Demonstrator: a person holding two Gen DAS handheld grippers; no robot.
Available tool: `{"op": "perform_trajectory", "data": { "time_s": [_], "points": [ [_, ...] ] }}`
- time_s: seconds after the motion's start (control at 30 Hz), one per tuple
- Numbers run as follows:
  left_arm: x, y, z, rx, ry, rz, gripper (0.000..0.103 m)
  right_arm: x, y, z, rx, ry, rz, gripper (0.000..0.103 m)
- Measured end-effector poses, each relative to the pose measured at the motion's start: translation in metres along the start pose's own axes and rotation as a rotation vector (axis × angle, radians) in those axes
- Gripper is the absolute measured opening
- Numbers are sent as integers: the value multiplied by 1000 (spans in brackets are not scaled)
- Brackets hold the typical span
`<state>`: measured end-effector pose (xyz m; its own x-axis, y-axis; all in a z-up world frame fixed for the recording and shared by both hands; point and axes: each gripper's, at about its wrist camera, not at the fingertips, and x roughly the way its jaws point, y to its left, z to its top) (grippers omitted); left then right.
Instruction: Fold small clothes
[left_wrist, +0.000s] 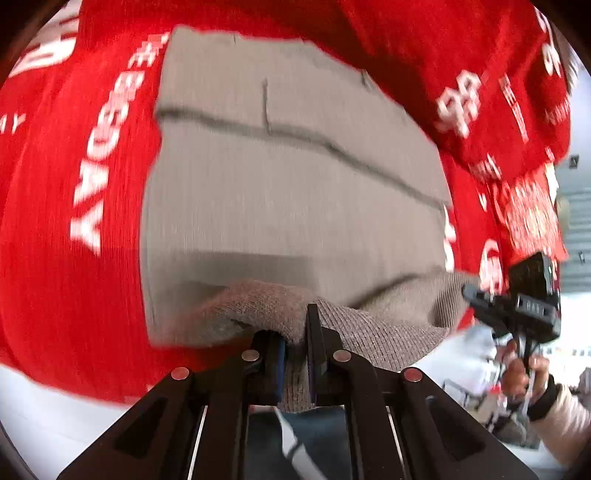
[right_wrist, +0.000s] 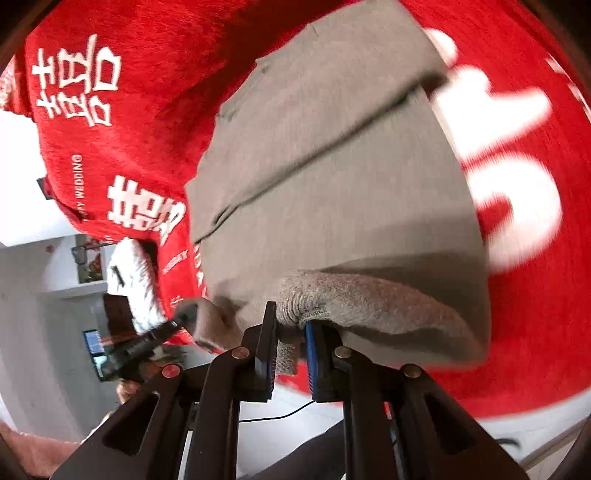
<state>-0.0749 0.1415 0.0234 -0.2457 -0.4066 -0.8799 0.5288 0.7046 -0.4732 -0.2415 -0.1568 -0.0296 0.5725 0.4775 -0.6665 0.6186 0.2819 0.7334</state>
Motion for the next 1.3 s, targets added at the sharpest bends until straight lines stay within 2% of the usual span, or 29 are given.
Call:
{"op": "perform_trajectory", "data": {
  "time_s": [0.17,0.37,0.47,0.5,0.53,0.57,0.63,0.73,0.8,0.93,1.13,1.3],
  "points": [
    [17,0,54,-43,-66,78,10,13,1,41,54,-19,-49,15],
    [10,-2,75,2,-73,170,10,17,-13,63,189,-28,14,19],
    [4,-3,82,33,-49,204,11,15,-11,73,190,-18,11,22],
    [2,-4,83,40,-43,214,16,14,-11,75,189,-18,17,24],
    [0,-5,85,45,-44,225,30,11,-11,78,192,-21,29,29],
    [-4,-9,88,54,-65,263,57,9,-11,82,200,-28,47,38],
    [-9,-16,91,60,-107,310,88,3,-15,90,224,-53,81,46],
    [-13,-19,101,59,-110,330,88,-4,-18,102,256,-71,91,46],
    [-11,-19,105,53,-103,360,88,-9,-9,109,193,-78,33,46],
    [-4,-19,105,80,-86,402,88,-5,28,113,-56,-68,-206,46],
    [26,-5,116,60,-35,398,88,13,50,119,-212,-89,-440,50],
    [48,6,134,76,-4,361,88,32,43,125,-195,-62,-465,51]
  ]
}}
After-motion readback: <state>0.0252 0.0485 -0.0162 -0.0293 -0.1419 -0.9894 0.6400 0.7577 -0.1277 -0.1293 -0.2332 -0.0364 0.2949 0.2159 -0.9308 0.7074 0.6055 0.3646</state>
